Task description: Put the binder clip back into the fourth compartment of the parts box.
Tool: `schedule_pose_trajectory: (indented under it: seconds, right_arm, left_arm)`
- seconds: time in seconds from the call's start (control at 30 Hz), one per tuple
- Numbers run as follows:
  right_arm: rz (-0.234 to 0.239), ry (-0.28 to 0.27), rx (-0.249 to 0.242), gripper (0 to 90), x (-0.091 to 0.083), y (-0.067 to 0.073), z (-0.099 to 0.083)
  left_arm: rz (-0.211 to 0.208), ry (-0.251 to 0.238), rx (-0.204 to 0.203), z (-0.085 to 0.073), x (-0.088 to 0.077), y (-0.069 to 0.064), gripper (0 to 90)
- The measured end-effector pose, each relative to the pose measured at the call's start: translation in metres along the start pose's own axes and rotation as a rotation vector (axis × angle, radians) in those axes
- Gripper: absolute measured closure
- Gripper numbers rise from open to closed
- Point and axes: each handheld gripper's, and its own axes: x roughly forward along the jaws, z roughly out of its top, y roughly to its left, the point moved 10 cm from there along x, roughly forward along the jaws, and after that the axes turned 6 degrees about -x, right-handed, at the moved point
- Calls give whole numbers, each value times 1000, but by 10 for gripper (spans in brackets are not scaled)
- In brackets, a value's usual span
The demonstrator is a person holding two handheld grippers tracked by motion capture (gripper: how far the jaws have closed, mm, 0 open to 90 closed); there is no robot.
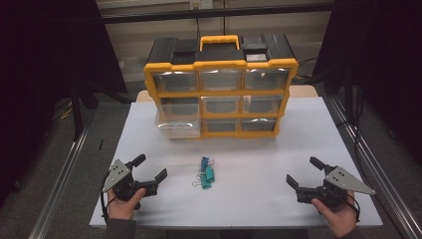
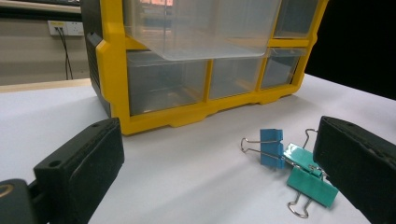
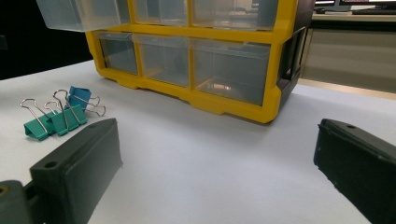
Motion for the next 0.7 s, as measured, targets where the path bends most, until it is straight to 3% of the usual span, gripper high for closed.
schedule_pose_trajectory:
  seconds: [0.2, 0.37, 0.47, 0.57, 0.6, 0.67, 0.7]
  right_arm:
    - [2, -2, -3, 3, 0, 0, 1]
    - [0, 3, 0, 3, 0, -1, 0]
    - [10, 1, -3, 5, 0, 1, 0]
    - [14, 4, -3, 6, 0, 2, 0]
    - [14, 4, -3, 6, 0, 2, 0]
    - [16, 5, -4, 6, 0, 2, 0]
    - [17, 4, -5, 6, 0, 2, 0]
  left_arm:
    - [-16, 24, 13, -3, 5, -5, 17]
    - [-39, 38, 2, -5, 13, -13, 15]
    - [-63, 73, 17, -9, 20, -20, 15]
    - [-68, 89, -6, -11, 28, -28, 15]
    - [-71, 122, 33, -13, 29, -28, 15]
    - [-72, 129, 32, -14, 31, -31, 16]
    - [-112, 127, 15, -15, 34, -37, 20]
